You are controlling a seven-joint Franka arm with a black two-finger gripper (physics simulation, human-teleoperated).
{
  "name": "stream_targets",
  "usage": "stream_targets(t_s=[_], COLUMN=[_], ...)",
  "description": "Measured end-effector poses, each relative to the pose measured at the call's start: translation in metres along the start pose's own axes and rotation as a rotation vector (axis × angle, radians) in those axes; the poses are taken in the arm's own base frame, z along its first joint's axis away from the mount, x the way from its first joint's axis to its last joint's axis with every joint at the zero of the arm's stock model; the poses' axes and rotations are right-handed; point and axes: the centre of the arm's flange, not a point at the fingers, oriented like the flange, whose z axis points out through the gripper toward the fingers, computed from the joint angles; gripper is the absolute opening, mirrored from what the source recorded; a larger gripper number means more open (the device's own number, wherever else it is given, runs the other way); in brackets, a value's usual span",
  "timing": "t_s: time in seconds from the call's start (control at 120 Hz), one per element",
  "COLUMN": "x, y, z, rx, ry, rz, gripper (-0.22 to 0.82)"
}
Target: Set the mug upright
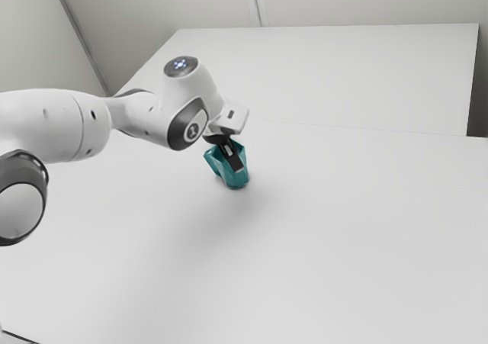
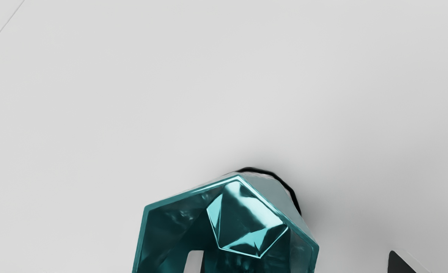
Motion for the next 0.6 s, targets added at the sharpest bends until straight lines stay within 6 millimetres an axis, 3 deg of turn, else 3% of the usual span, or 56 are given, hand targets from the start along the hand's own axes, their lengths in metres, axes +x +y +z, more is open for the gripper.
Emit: stream_targets(t_s=[0.108,0.283,0.6], x=[-0.003,-0.014,-0.039], y=[-0.003,-0.010,-0.033], z=[-0.017,-0.082,-0.169], rx=[-0.003,-0.009,-0.055], ry=[-0.004,-0.007,-0.083], rz=[-0.014,-0.076,-0.232], gripper=[0.55,0.58,0.60])
